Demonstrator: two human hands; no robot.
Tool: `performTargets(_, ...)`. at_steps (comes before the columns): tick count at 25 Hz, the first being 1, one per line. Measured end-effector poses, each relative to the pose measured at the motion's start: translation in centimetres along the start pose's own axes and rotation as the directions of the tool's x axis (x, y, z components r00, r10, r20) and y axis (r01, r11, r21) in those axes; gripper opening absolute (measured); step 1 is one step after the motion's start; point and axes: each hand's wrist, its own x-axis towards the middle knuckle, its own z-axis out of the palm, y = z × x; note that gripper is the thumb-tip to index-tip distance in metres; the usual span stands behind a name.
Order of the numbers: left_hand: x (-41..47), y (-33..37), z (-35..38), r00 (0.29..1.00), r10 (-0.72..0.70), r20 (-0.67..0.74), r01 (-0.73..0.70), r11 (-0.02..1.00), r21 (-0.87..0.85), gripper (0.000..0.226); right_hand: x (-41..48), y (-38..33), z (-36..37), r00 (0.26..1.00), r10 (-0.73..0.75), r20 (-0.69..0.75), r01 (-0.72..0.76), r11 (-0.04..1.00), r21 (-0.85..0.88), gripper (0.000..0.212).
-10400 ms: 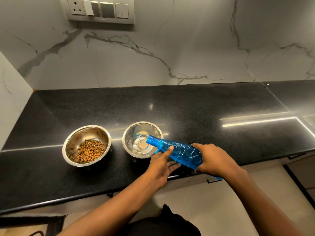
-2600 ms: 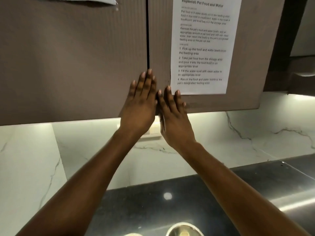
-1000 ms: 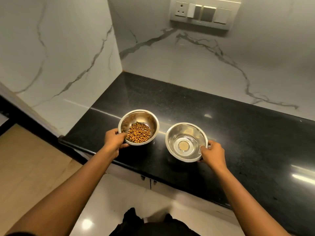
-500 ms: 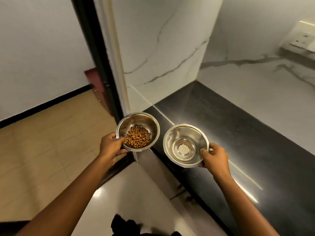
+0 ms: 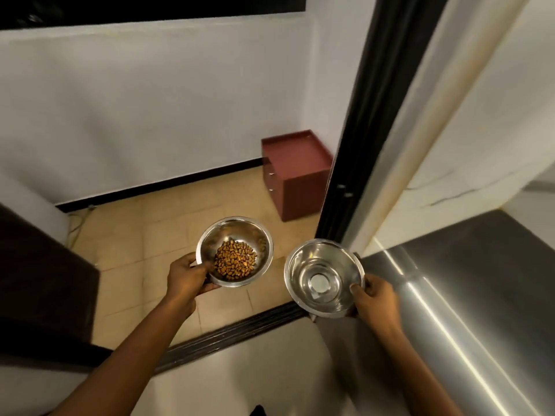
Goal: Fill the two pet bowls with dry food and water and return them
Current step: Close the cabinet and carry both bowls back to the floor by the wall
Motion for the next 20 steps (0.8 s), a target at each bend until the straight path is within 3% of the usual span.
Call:
performTargets(6, 6.7, 3.1, -6.8, 0.991, -0.031, -0.13, 0.021, 0.997, -0.074, 0.024, 5.6, -7.6, 10.2, 0.986, -0.108, 0.127, 0.121, 0.987, -0.102, 0.014)
performTargets(12, 13.2, 5.7, -9.5, 0.97, -0.068, -0.232, 0.032, 0.988, -0.152, 0.024, 13.7, -13.5, 17.9, 0.967, -0.13, 0.22, 0.137, 0.99, -0.016, 0.019)
performTargets(20, 23.1, 11.4, -10.4, 0.926, -0.14, -0.351, 0.046, 0.964, -0.263, 0.027, 25.7, -23.3, 27.3, 0.933, -0.208, 0.295, 0.226, 0.974, -0.028, 0.018)
